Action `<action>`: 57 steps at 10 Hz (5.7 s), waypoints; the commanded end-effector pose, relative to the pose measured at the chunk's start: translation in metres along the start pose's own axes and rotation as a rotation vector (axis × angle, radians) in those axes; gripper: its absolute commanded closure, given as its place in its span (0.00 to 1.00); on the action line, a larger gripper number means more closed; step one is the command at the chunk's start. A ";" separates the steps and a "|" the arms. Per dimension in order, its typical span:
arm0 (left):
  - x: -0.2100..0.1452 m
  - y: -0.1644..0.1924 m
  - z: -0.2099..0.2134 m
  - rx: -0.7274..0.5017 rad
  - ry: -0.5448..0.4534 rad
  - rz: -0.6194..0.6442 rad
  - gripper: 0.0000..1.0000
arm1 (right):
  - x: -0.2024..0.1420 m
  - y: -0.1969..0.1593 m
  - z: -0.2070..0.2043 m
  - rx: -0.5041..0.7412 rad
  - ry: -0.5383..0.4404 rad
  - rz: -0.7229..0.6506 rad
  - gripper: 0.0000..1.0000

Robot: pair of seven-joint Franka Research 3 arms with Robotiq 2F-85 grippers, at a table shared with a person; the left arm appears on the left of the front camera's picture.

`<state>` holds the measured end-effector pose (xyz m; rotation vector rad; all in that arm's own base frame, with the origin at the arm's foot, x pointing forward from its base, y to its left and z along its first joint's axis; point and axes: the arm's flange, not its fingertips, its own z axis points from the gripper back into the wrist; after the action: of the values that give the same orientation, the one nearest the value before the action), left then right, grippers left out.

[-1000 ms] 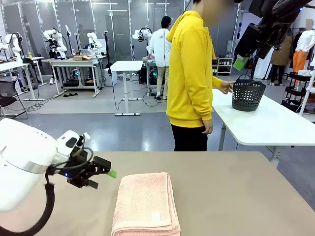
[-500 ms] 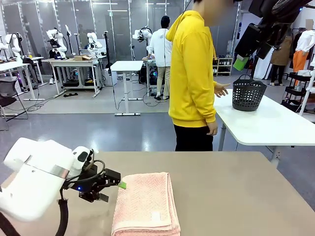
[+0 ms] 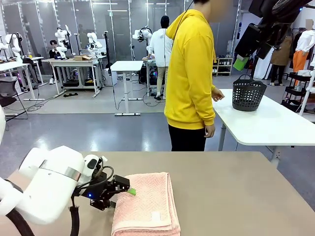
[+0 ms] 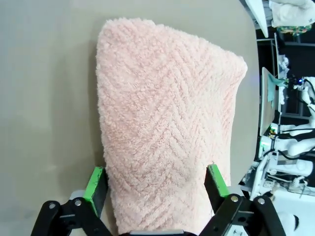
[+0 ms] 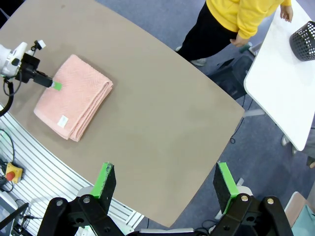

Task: Fold the towel.
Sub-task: Pick up the 100 cm Hotel Towel and place it on the left side of the table.

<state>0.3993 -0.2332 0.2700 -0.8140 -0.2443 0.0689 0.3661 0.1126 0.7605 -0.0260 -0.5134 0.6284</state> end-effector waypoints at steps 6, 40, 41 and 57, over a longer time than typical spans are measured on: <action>0.006 0.001 -0.006 -0.047 -0.007 0.002 1.00 | -0.001 -0.001 0.001 -0.002 0.007 0.001 0.00; 0.025 0.192 0.332 0.274 -0.064 -0.079 0.00 | -0.001 -0.001 0.001 -0.002 0.007 0.001 0.00; 0.023 0.188 0.334 0.289 -0.062 -0.077 0.00 | -0.001 -0.001 0.001 -0.002 0.007 0.001 0.00; 0.047 0.185 0.347 0.297 -0.069 -0.081 0.00 | -0.001 -0.001 0.001 -0.002 0.007 0.001 0.00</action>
<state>0.3667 0.1458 0.3759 -0.5214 -0.3212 0.0670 0.3664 0.1122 0.7604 -0.0254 -0.5126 0.6278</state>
